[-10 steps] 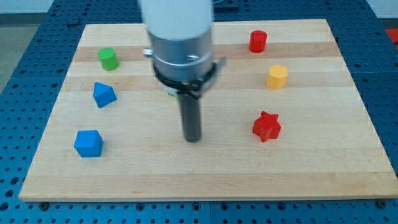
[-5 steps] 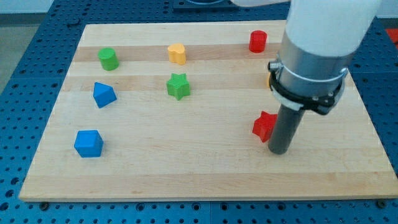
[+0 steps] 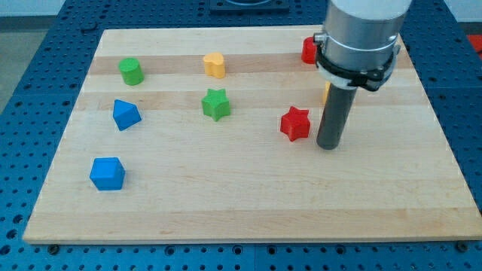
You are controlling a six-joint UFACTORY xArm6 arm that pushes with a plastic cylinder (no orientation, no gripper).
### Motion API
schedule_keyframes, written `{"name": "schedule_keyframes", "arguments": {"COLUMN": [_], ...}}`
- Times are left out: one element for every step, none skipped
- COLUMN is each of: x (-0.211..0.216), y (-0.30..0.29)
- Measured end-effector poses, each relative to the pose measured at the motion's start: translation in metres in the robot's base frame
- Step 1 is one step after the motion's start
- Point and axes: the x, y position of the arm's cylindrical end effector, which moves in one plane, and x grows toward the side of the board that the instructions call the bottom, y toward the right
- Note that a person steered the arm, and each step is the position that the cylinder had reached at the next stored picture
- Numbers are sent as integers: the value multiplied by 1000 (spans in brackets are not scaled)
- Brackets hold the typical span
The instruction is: Move the red star to the green star
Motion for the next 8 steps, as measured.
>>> {"name": "schedule_keyframes", "arguments": {"x": [-17,-34,-37,-37,-21,1,6,-2], "y": [1,-15,-57,-80,-40,-15,-31,-56]}}
